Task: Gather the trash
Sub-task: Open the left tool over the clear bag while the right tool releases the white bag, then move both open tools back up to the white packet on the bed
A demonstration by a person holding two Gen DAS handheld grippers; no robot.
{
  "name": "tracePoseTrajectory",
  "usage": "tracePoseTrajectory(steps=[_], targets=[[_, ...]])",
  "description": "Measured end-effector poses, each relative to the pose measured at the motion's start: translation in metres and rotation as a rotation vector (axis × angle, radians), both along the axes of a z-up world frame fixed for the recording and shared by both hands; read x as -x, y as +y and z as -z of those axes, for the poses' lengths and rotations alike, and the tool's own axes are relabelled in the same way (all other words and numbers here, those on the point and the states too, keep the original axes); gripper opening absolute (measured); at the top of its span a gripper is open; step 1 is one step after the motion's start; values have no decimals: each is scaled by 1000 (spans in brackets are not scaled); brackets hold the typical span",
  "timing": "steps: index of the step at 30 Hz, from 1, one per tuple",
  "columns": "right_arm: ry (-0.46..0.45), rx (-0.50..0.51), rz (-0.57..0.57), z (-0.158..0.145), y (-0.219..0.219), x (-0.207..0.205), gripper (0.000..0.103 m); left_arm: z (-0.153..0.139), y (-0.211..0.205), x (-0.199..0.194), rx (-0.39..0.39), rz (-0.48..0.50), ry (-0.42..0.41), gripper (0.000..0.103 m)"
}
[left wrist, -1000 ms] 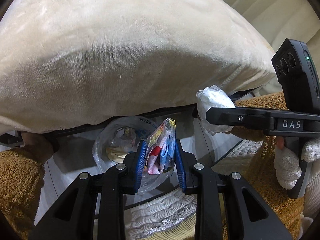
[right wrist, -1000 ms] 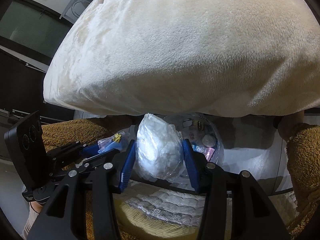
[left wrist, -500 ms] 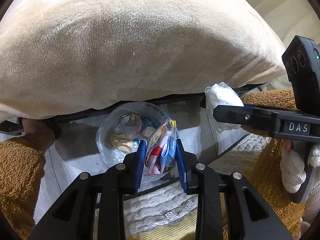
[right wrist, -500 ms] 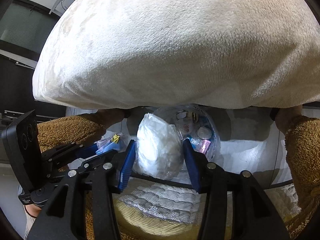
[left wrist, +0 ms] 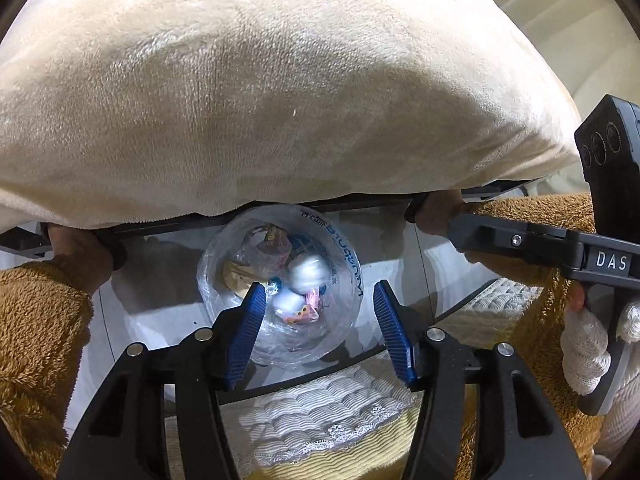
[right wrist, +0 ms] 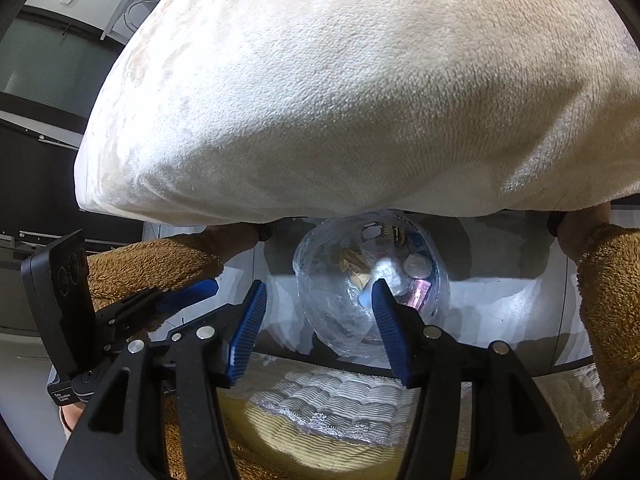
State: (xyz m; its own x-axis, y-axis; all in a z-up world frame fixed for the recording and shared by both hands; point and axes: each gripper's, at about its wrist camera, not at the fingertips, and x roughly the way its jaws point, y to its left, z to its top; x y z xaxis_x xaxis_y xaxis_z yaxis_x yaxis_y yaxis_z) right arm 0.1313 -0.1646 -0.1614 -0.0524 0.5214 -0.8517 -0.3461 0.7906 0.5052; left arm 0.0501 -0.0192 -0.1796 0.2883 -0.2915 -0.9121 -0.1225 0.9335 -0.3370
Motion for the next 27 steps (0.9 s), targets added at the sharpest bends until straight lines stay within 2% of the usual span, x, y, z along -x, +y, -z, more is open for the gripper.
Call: tracePoseTrajectory(steps=[5, 10, 15, 22, 24, 25, 27], targets=[[-26, -12, 11, -6, -3, 0, 55, -8, 2, 1, -12, -7, -37, 55], [-111, -48, 7, -23, -6, 5, 55, -24, 4, 5, -16, -18, -110, 55], [-253, -93, -16, -47, -10, 15, 55, -44, 2, 8, -86, -23, -210, 55], [-496, -150, -25, -87, -17, 30, 55, -74, 7, 15, -96, -21, -378, 55], [-538, -161, -19, -95, -20, 29, 55, -83, 11, 16, -96, -28, -425, 55], [-555, -167, -18, -97, -21, 29, 55, -87, 12, 16, -91, -27, -439, 56], [-597, -162, -16, -105, -22, 26, 55, -96, 16, 16, -95, -38, -475, 69]])
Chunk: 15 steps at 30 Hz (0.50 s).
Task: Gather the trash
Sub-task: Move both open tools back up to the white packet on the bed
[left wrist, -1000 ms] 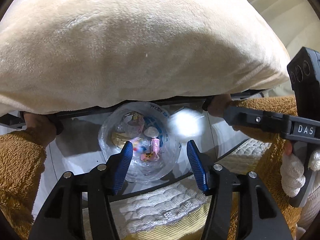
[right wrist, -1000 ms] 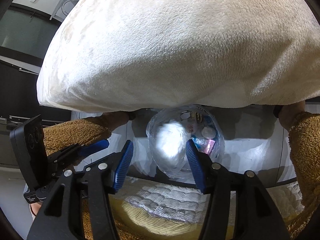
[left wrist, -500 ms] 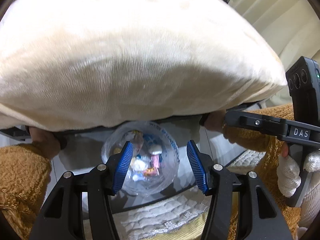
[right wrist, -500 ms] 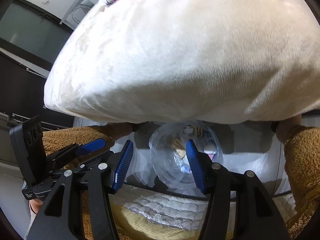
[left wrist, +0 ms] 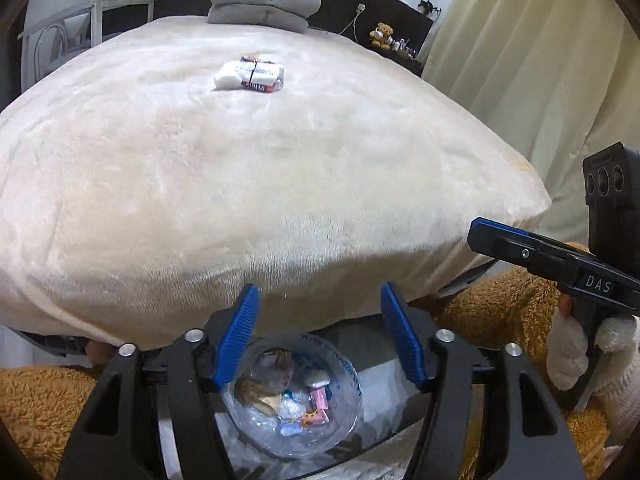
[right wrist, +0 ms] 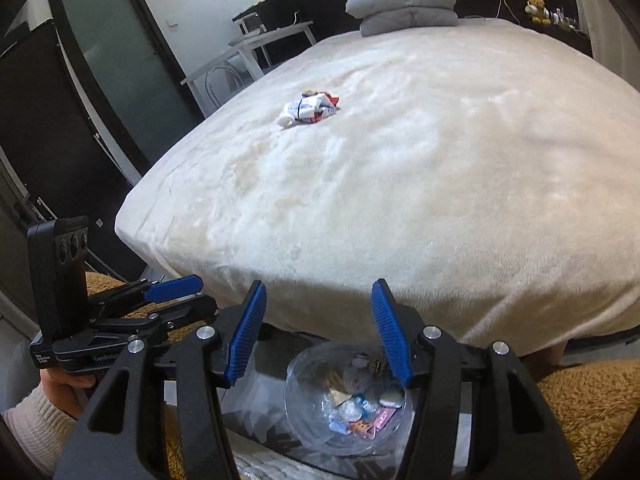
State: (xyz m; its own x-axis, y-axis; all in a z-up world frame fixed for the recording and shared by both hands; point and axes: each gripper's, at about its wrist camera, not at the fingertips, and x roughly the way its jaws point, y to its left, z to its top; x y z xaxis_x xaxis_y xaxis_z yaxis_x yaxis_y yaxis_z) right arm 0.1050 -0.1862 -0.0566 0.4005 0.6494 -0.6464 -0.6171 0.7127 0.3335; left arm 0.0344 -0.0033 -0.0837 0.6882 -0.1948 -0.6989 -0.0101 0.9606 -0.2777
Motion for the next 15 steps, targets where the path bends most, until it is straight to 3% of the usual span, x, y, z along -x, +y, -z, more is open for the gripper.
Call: tracePoseTrajectory(steps=[6, 7, 8, 9, 12, 15], targets=[[-76, 20, -2, -19, 5, -17, 57, -20, 13, -7, -27, -2, -69, 71], [-88, 25, -2, -21, 5, -21, 57, -25, 15, -8, -35, -5, -77, 76], [-102, 32, -3, -23, 6, -25, 57, -28, 17, -11, -45, -12, -83, 91], [-113, 40, -4, -25, 7, -29, 57, -31, 19, -14, -63, -25, -86, 97], [-125, 43, -4, -30, 10, -43, 57, -39, 25, -24, -128, -50, -125, 97], [-150, 35, -4, -37, 13, -56, 63, -45, 33, -39, -112, -29, -131, 97]])
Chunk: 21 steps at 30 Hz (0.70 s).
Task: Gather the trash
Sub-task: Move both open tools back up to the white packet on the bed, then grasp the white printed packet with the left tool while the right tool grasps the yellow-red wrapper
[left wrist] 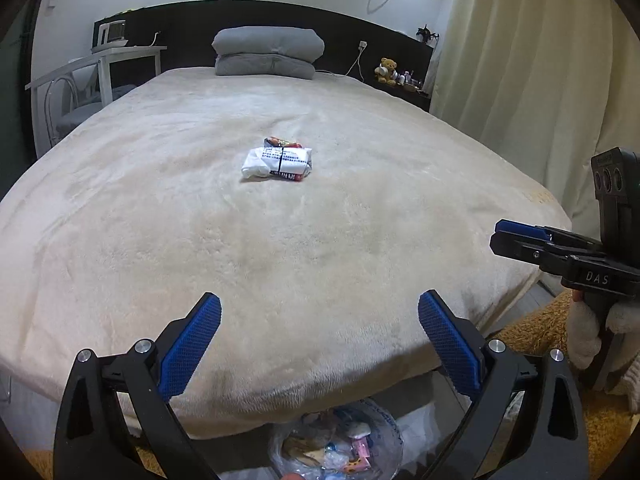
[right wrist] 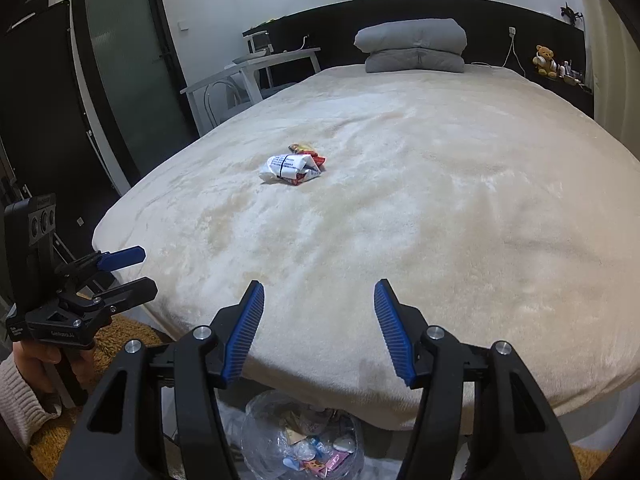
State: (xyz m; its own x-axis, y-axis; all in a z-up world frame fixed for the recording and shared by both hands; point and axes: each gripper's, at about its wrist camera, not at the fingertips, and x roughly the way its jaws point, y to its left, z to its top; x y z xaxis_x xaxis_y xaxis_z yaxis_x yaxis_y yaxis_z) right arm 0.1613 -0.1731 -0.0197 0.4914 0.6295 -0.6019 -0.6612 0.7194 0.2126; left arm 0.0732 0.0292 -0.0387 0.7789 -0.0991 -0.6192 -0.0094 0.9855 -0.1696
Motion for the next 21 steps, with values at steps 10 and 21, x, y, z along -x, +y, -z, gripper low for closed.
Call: tracePoseTrajectory(steps=[10, 21], targets=[[-59, -33, 18, -14, 11, -48, 98, -15, 30, -56, 87, -5, -36, 97], [-37, -17, 58, -10, 22, -101, 98, -9, 46, -131, 59, 29, -1, 97]])
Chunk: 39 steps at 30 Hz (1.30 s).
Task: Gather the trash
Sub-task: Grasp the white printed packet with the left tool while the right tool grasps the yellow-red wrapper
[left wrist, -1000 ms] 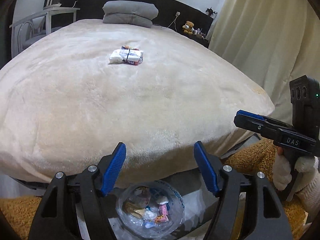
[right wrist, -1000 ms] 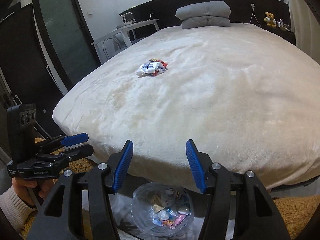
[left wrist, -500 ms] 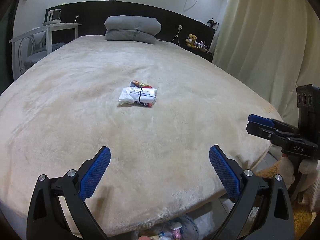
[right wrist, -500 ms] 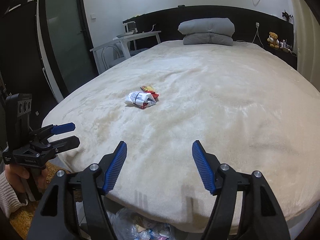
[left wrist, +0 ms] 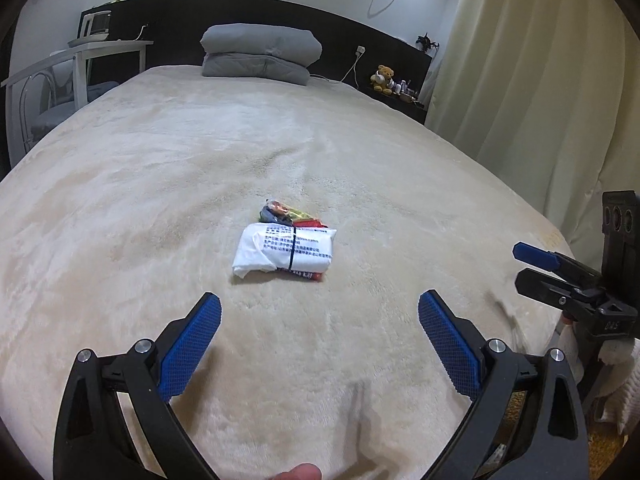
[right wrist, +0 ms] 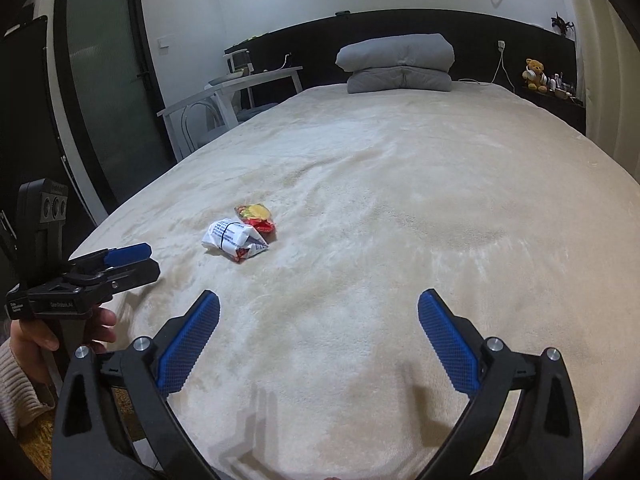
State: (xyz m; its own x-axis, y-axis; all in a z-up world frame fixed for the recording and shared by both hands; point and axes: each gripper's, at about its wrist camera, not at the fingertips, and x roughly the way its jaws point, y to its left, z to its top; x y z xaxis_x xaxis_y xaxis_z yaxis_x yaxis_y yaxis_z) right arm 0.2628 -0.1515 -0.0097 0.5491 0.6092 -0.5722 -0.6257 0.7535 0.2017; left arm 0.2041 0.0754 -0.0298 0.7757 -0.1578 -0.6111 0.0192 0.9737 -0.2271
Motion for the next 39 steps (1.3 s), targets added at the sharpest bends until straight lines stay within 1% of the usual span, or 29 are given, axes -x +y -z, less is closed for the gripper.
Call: tracePoseTrajectory(steps=[3, 6, 9, 12, 19, 20, 21, 23, 26, 31, 35, 39], targets=[[1, 3, -1, 1, 7, -9, 98, 10, 9, -23, -1, -8, 43, 97], [11, 2, -14, 3, 15, -19, 98, 17, 14, -41, 31, -6, 60, 97], [-1, 15, -19, 4, 23, -26, 98, 21, 13, -55, -2, -9, 61, 97], [6, 22, -14, 8, 25, -36, 98, 27, 14, -70, -29, -25, 76, 97], [24, 40, -26, 16, 32, -51, 98, 40, 16, -95, -22, -4, 111, 97], [25, 41, -31, 17, 33, -52, 98, 42, 15, -97, -31, 0, 115, 97], [24, 41, -36, 18, 34, -53, 98, 42, 14, -98, -50, -5, 117, 96], [22, 40, -43, 19, 36, -55, 98, 41, 12, -98, -49, 7, 107, 95], [43, 32, -44, 20, 38, -57, 98, 40, 8, -98, -78, 0, 111, 74], [61, 11, -35, 18, 39, -59, 98, 37, 13, -93, -49, -24, 117, 73], [71, -14, -16, 14, 37, -62, 98, 29, 19, -79, -13, -40, 104, 73], [90, -26, -16, 14, 40, -63, 98, 20, 28, -63, -6, -51, 90, 73]])
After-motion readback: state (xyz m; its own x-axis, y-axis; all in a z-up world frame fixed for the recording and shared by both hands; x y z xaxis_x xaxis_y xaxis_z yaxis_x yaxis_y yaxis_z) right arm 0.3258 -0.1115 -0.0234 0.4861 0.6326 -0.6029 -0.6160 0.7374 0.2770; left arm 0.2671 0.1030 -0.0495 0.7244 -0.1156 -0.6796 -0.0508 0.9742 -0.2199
